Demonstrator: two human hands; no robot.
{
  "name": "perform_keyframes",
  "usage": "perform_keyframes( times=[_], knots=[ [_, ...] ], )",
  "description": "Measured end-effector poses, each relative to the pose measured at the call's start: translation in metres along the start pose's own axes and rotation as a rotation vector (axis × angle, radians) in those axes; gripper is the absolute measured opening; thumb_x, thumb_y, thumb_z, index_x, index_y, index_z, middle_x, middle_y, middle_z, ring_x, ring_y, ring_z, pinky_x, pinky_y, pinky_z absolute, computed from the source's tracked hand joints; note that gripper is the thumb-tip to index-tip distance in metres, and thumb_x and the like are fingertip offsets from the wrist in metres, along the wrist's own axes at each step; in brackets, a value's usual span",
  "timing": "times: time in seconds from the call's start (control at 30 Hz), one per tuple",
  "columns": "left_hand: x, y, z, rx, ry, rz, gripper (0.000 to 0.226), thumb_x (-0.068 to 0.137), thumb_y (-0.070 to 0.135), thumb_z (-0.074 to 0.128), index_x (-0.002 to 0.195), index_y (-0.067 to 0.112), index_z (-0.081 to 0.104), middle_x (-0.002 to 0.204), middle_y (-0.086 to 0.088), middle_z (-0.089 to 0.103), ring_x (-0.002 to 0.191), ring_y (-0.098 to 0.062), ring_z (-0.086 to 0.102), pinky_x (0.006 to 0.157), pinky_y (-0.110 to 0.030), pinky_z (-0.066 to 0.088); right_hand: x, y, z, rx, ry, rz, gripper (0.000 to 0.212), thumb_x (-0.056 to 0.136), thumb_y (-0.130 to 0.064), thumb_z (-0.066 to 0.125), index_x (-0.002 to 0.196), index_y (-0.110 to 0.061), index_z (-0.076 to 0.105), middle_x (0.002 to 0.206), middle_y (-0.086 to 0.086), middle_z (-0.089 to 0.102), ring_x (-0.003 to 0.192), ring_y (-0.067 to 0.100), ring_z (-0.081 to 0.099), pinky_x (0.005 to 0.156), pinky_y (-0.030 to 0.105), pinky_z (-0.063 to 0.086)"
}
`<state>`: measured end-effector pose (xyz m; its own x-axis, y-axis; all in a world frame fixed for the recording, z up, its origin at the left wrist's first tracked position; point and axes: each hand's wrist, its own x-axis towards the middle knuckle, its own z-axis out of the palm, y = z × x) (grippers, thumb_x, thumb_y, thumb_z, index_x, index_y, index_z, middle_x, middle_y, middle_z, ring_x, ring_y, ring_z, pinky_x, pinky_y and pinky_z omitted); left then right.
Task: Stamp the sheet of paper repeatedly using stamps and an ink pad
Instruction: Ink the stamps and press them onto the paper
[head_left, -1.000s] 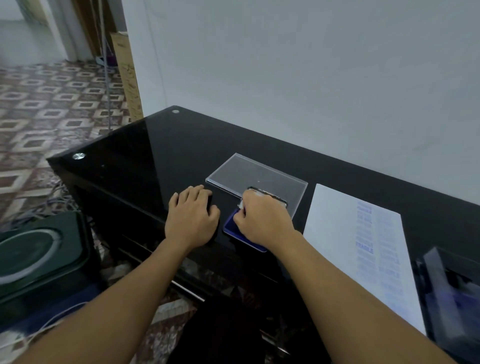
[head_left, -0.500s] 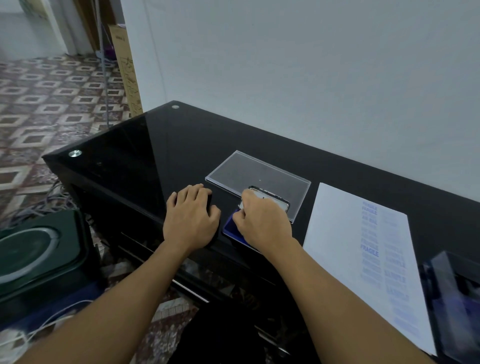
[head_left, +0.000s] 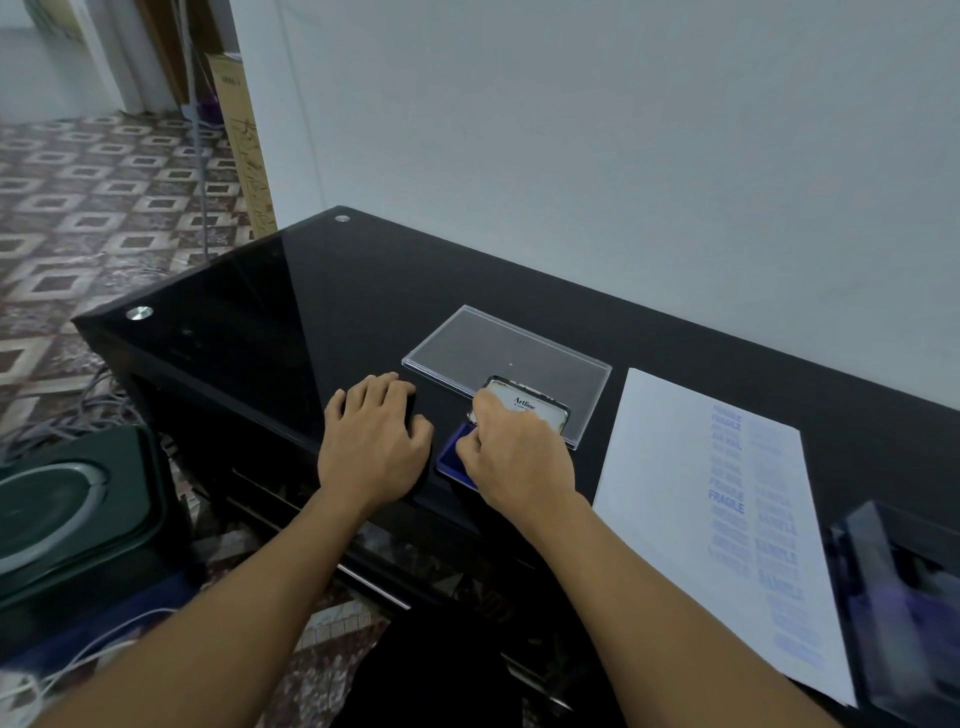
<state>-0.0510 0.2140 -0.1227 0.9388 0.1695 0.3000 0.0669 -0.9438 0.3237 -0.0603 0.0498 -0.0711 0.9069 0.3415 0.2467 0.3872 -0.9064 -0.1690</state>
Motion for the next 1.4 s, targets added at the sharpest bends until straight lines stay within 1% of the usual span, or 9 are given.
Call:
perform_keyframes(
  times=[0.27, 0.43, 0.67, 0.8, 0.97, 1.07, 1.13, 1.3, 1.4],
  knots=[
    [0.000, 0.000, 0.000, 0.001, -0.007, 0.000, 0.043, 0.094, 0.041, 0.040, 0.133, 0.025, 0.051, 0.147, 0.004, 0.045, 0.140, -0.018, 0.035, 0.119, -0.045, 0.018, 0.010, 0.000, 0.001, 0.017, -0.023, 0.048, 0.013, 0.100, -0.029, 0.046, 0.093, -0.021, 0.038, 0.073, 0.000, 0.054, 0.066, 0.021, 0.057, 0.060, 0.033, 0.053],
    [0.000, 0.000, 0.000, 0.002, -0.006, -0.002, 0.043, 0.094, 0.041, 0.040, 0.132, 0.025, 0.052, 0.147, 0.003, 0.046, 0.139, -0.018, 0.035, 0.119, -0.046, 0.018, 0.007, -0.001, 0.001, 0.013, -0.025, 0.048, 0.011, 0.100, -0.031, 0.045, 0.096, -0.021, 0.041, 0.080, 0.004, 0.065, 0.068, 0.021, 0.061, 0.063, 0.035, 0.058],
    [-0.001, -0.001, 0.000, -0.013, -0.013, 0.007, 0.044, 0.096, 0.041, 0.039, 0.135, 0.024, 0.050, 0.149, 0.003, 0.043, 0.142, -0.018, 0.031, 0.120, -0.045, 0.015, 0.001, -0.001, -0.010, -0.019, -0.077, -0.008, 0.010, 0.101, -0.026, 0.046, 0.101, -0.016, 0.046, 0.089, 0.005, 0.064, 0.073, 0.025, 0.065, 0.066, 0.040, 0.060],
    [-0.003, -0.001, -0.002, -0.035, -0.020, 0.016, 0.044, 0.097, 0.039, 0.040, 0.138, 0.023, 0.049, 0.151, 0.002, 0.041, 0.144, -0.018, 0.028, 0.120, -0.045, 0.014, 0.000, -0.003, -0.013, 0.014, -0.082, 0.031, 0.013, 0.100, -0.028, 0.043, 0.096, -0.021, 0.034, 0.086, 0.008, 0.067, 0.076, 0.027, 0.064, 0.064, 0.037, 0.057],
    [0.003, -0.003, -0.006, -0.141, -0.093, -0.026, 0.045, 0.098, 0.042, 0.042, 0.139, 0.024, 0.050, 0.155, 0.002, 0.039, 0.147, -0.017, 0.025, 0.121, -0.044, 0.012, -0.007, -0.003, -0.021, 0.065, -0.082, 0.042, 0.010, 0.102, -0.028, 0.043, 0.097, -0.021, 0.038, 0.092, 0.007, 0.069, 0.074, 0.021, 0.060, 0.060, 0.030, 0.046],
    [0.008, -0.002, -0.019, -0.328, -0.065, -0.051, 0.030, 0.096, 0.030, 0.051, 0.119, 0.017, 0.065, 0.129, -0.002, 0.061, 0.127, -0.020, 0.050, 0.111, -0.042, 0.032, -0.015, 0.002, -0.028, 0.140, -0.036, 0.088, 0.010, 0.103, -0.031, 0.044, 0.099, -0.022, 0.045, 0.096, 0.003, 0.071, 0.076, 0.016, 0.060, 0.060, 0.025, 0.042],
    [0.010, -0.003, -0.028, -0.416, -0.065, -0.086, 0.026, 0.094, 0.025, 0.054, 0.114, 0.014, 0.065, 0.115, -0.001, 0.064, 0.108, -0.020, 0.058, 0.098, -0.040, 0.045, -0.021, 0.006, -0.037, 0.163, -0.017, 0.120, 0.011, 0.103, -0.033, 0.044, 0.097, -0.023, 0.044, 0.089, 0.000, 0.067, 0.077, 0.017, 0.061, 0.056, 0.025, 0.042],
    [0.005, 0.016, -0.041, -0.448, -0.090, -0.056, 0.027, 0.095, 0.023, 0.054, 0.120, 0.015, 0.061, 0.120, 0.000, 0.059, 0.101, -0.012, 0.054, 0.084, -0.029, 0.043, -0.044, 0.028, -0.059, 0.154, -0.029, 0.216, 0.020, 0.102, -0.034, 0.048, 0.089, -0.024, 0.037, 0.073, -0.012, 0.044, 0.064, 0.008, 0.045, 0.047, 0.023, 0.030],
    [0.000, 0.043, -0.046, -0.452, -0.111, 0.029, 0.029, 0.095, 0.022, 0.054, 0.122, 0.015, 0.061, 0.121, 0.000, 0.061, 0.102, -0.010, 0.053, 0.084, -0.027, 0.041, -0.062, 0.045, -0.069, 0.149, 0.002, 0.287, 0.021, 0.098, -0.031, 0.050, 0.083, -0.019, 0.041, 0.069, -0.004, 0.049, 0.060, 0.013, 0.047, 0.048, 0.029, 0.034]
  ],
)
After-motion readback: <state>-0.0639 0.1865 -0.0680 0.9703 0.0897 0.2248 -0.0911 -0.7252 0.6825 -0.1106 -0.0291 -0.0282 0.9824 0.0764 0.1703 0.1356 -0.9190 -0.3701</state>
